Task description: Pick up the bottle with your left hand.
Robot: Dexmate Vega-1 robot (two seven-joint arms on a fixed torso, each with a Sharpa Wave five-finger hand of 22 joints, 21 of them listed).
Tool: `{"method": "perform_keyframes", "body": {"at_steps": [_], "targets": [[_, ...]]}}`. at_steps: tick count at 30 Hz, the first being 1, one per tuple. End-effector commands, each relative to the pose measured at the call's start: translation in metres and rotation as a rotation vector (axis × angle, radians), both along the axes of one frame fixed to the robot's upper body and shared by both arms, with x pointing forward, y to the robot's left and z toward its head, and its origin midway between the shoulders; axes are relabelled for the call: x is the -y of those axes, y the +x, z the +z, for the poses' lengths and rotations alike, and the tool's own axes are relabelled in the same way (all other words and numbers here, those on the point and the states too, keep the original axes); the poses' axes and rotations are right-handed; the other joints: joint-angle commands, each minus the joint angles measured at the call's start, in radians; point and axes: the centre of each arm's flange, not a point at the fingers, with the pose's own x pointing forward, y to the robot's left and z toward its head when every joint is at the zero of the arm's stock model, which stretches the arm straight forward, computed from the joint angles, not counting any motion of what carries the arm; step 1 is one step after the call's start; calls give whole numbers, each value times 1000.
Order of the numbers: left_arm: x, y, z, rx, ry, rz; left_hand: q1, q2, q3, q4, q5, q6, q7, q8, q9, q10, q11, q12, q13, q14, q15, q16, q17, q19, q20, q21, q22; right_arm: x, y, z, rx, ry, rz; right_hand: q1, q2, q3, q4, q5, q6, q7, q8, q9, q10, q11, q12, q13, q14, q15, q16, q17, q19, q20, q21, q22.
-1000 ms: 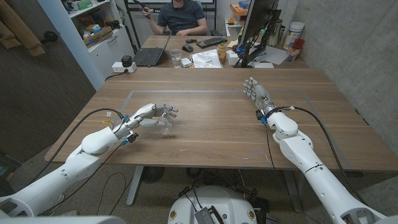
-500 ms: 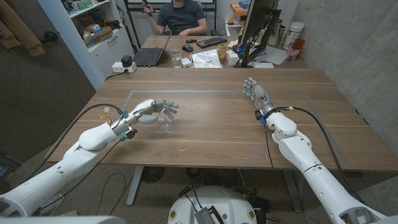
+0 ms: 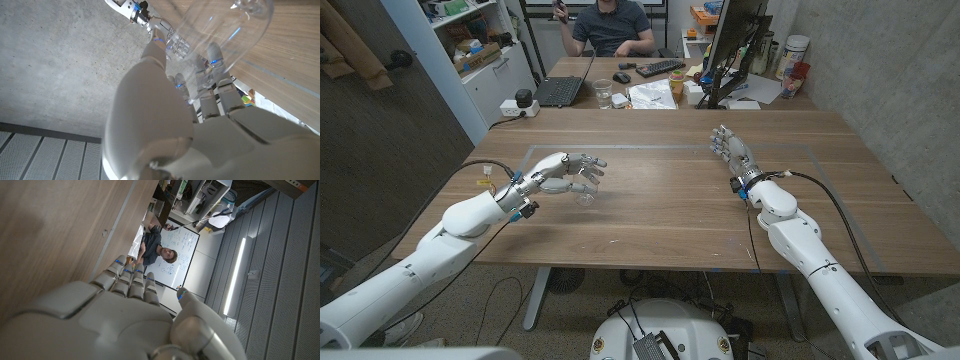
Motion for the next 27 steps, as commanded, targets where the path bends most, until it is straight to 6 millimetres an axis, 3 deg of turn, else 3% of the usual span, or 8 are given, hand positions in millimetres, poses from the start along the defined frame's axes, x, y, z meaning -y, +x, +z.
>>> {"method": "perform_keyframes", "body": {"at_steps": [1, 27], "targets": [[3, -13, 16, 32, 6, -17, -38, 52, 113, 23, 5, 23, -21, -5, 4, 127, -83, -4, 4, 235, -388, -6, 2, 233, -277, 9, 4, -1, 2, 0, -1, -6, 3, -11, 49, 5, -3, 7, 7, 8, 2, 4, 9, 0, 2, 5, 10, -1, -2, -1, 9, -6, -3, 5], [11, -44, 54, 131, -15, -52, -47, 64, 127, 26, 5, 43, -15, -10, 4, 145, -81, -9, 4, 254, -389, -8, 4, 236, -281, 18, 3, -1, 1, -1, 2, -16, 6, -13, 47, 5, -3, 7, 12, 8, 4, 4, 15, 1, 1, 5, 16, 0, -4, -1, 9, -7, -4, 5]]}}
